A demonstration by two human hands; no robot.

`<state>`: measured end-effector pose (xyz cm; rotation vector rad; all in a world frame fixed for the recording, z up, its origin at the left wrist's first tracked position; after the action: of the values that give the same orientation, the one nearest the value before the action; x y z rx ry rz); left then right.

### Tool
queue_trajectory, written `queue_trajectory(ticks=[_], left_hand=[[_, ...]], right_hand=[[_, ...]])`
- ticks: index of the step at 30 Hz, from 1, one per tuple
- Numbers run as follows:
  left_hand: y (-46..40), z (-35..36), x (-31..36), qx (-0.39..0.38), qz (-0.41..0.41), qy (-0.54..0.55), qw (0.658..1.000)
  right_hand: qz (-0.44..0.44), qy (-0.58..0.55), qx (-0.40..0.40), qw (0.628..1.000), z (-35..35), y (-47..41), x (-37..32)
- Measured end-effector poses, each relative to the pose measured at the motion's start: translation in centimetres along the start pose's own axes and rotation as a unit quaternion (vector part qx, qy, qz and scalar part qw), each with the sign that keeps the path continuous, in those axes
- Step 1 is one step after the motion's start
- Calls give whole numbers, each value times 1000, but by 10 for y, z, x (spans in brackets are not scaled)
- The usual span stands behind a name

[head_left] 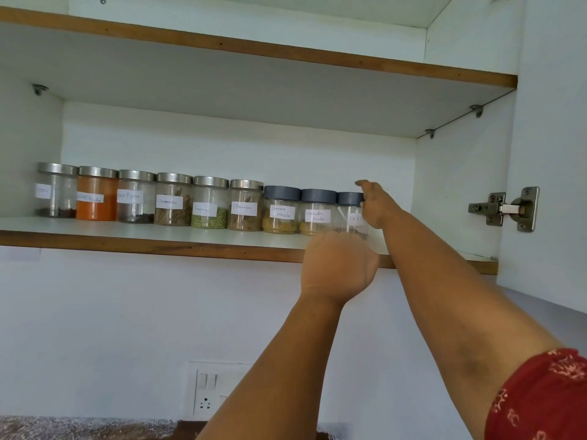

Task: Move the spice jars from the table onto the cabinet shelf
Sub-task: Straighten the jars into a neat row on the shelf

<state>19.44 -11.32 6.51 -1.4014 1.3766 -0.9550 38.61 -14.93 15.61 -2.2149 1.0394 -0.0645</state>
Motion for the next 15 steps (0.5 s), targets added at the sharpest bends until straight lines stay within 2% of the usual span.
queue_trajectory(ticks=[3,6,8,12,15], left_hand=[[0,0,0,4,1,2,1000],[0,1,0,4,1,0,1000],[1,2,0,6,-2,1,1000],[0,1,0,11,-2,-1,1000],[0,0,-1,8,-4,-3,1000]], right_hand=[[106,-71,8,992,-4,3,10],[177,-69,-43,981,0,11,28],[187,-76,-84,976,4,14,40],[191,-209,-114,952,12,14,46],[199,-264,-125,935,16,14,44]])
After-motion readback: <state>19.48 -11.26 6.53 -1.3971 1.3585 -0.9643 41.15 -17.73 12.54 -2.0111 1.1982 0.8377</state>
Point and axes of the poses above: each hand's wrist, its own y-axis away from the middle knuckle, its own z-axis out of the palm, x = y × z, the point moved 6 cm from there along -y, towards the middle knuckle, and after that the axes turned 6 degrees about -x, right-handed, at the moved point
